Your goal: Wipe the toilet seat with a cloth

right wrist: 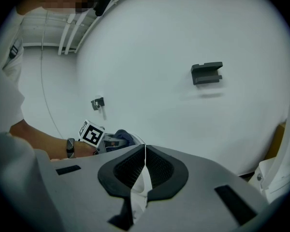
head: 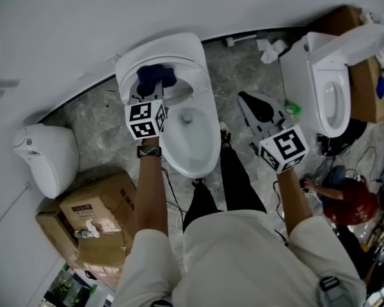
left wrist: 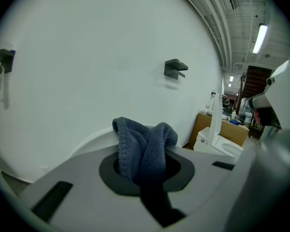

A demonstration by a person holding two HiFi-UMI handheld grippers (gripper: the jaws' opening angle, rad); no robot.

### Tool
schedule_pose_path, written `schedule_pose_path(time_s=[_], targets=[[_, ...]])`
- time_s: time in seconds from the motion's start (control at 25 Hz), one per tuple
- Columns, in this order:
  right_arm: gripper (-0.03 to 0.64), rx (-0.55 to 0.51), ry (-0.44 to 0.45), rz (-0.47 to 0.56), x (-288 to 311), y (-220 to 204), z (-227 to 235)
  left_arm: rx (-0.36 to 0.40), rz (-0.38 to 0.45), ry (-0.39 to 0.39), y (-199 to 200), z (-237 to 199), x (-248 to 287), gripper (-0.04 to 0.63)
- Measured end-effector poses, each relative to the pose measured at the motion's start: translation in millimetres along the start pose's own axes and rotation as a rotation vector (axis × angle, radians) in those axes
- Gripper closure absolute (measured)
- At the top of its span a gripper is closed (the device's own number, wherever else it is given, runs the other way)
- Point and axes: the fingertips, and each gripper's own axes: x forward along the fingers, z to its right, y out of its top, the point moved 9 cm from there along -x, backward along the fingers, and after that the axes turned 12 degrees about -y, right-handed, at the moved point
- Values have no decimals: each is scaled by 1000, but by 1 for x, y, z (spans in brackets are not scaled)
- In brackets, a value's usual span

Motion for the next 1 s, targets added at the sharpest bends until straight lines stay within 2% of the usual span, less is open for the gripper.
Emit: schedule_pose_path(time_s=[0.2, 0.56, 0.68, 0.84, 1.0], targets=[[588, 15, -7, -12, 4, -5, 2, 22, -11, -29, 0, 7, 10, 549], [588, 36, -32, -34, 5, -14, 9, 108, -77, -143, -4, 32, 40, 549], [588, 42, -41, -40, 5, -17, 14, 128, -87, -153, -9, 39, 49, 549], [588, 48, -50, -48, 5, -25, 18, 135, -126, -164, -18, 50, 62, 549], [588, 56, -52, -60, 6, -27, 18, 110, -174, -182, -29, 60, 75, 549]])
